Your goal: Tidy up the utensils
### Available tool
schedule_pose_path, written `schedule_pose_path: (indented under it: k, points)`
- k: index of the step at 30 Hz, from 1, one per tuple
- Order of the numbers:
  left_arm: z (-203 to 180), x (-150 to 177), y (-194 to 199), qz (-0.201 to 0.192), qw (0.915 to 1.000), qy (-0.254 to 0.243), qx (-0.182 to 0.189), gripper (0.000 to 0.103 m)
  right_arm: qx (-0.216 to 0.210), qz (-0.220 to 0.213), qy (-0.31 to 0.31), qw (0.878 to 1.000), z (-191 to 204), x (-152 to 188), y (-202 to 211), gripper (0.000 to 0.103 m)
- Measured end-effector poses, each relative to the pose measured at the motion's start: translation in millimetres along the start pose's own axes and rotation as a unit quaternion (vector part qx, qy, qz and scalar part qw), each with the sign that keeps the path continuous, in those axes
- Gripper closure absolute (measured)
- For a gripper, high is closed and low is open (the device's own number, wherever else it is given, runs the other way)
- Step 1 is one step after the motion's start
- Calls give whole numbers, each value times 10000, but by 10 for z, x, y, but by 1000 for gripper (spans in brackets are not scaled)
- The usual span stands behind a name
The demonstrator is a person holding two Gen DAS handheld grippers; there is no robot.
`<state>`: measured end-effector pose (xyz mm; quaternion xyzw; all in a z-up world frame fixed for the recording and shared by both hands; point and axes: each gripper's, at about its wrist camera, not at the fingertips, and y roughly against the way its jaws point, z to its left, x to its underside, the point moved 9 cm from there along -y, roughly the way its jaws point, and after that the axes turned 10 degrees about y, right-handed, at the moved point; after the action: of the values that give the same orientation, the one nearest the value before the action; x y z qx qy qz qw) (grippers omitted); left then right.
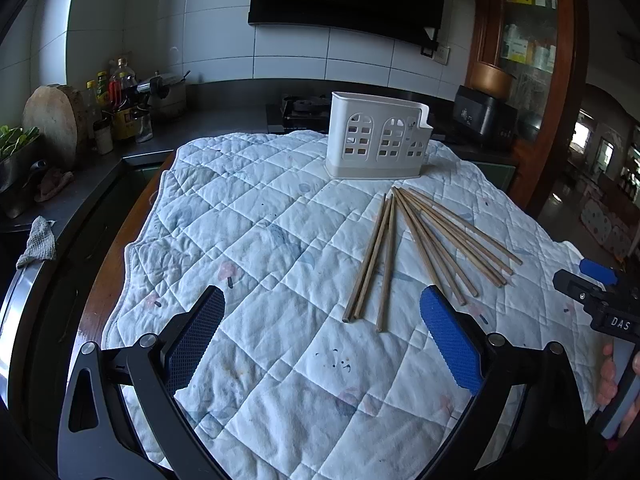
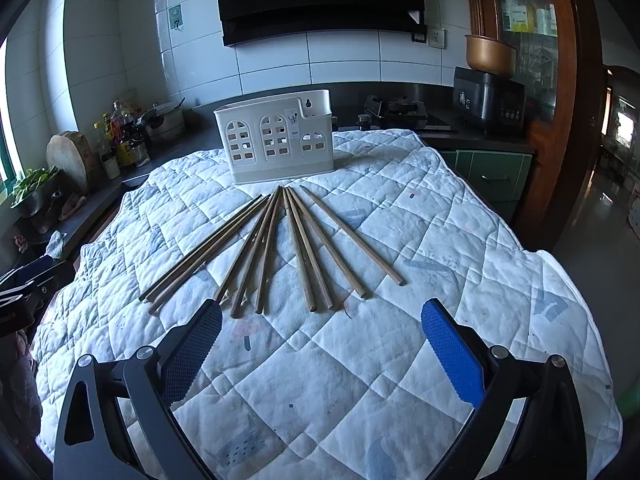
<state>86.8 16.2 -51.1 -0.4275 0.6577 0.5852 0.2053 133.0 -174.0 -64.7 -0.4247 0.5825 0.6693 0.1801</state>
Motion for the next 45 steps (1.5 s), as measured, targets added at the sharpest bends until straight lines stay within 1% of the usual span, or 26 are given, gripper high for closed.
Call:
schedule_pose_path:
  k: [10,12,18,19,20,24,25,29,31,32,33,36,40,42,43,45]
  points:
    - [62,-81,-150,23,9999,67,-153,7,-100,57,72,9999,-13,-62,-129,6]
    - [75,-79,-196,61,9998,45,-195,7,-98,78,119,9999,-14,-77,-167,6]
    - [56,-54,-348,244,9996,-67,-136,8,-110,153,141,9997,-82,-104,-285,7]
    - [45,-42,-374,273,9995,-122,-142,9,-99,180,145,9997,-97,-104,-313,7]
    - [25,-31,-405,330,9992,-182,-104,18,-94,202,148,9996,-119,-107,-340,7]
    - [-49,25,-595,594,9975,-387,-19,27,-59,297,222,9993,-212,-120,-444,7]
    - [-66,35,-643,655,9969,-435,3,32,-54,318,241,9992,-234,-127,-464,7]
    - [-146,75,-854,918,9933,-687,152,38,-91,408,233,9989,-344,-147,-561,7]
    - [-169,90,-968,1062,9911,-777,198,39,-115,445,222,9987,-387,-162,-604,7]
    - [-184,97,-1017,1129,9900,-813,237,44,-122,461,229,9986,-405,-169,-624,7]
    - [-190,102,-1059,1178,9891,-853,245,47,-129,482,239,9985,-421,-175,-645,7]
    - [-201,108,-1181,1266,9869,-982,196,50,-118,529,300,9981,-450,-193,-698,7]
    - [-224,103,-1259,1359,9853,-1007,253,50,-103,580,383,9975,-473,-212,-773,7]
    - [-250,113,-1281,1394,9842,-1047,298,55,-107,603,428,9972,-478,-214,-810,7]
    - [-255,129,-1296,1429,9833,-1089,291,58,-107,617,450,9970,-479,-215,-826,7]
    - [-273,160,-1325,1464,9818,-1181,260,61,-111,631,482,9968,-486,-219,-858,7]
